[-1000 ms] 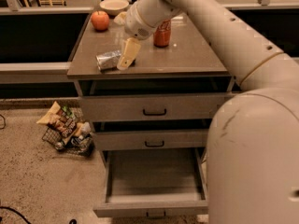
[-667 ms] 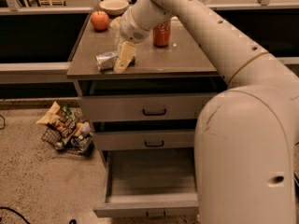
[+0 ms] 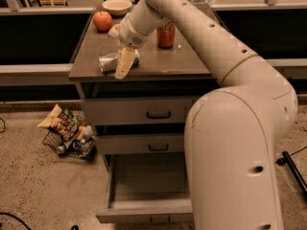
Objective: Place redbull can into bottom drawer
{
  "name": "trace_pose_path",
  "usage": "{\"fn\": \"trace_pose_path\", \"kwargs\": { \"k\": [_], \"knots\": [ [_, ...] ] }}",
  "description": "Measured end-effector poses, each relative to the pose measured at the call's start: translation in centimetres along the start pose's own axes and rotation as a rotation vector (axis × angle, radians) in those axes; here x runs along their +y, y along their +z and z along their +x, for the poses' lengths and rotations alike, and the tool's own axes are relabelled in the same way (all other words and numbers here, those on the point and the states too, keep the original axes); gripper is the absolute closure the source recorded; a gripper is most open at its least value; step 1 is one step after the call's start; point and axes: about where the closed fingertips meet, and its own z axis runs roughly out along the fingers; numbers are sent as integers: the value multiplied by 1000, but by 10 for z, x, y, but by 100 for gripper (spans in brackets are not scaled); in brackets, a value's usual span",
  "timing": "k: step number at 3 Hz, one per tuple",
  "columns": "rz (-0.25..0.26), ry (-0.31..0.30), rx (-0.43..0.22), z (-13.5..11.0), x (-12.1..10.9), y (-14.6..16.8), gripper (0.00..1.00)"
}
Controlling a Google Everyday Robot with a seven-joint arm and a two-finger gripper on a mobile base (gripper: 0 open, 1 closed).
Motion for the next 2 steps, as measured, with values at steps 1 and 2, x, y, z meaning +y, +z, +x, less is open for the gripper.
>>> {"fn": "trace_pose_path", "kwargs": {
  "k": [1,2],
  "knots": [
    [-39,4,12,6,4,9,13],
    [-69,9,9,10,8,15,33]
  ]
}}
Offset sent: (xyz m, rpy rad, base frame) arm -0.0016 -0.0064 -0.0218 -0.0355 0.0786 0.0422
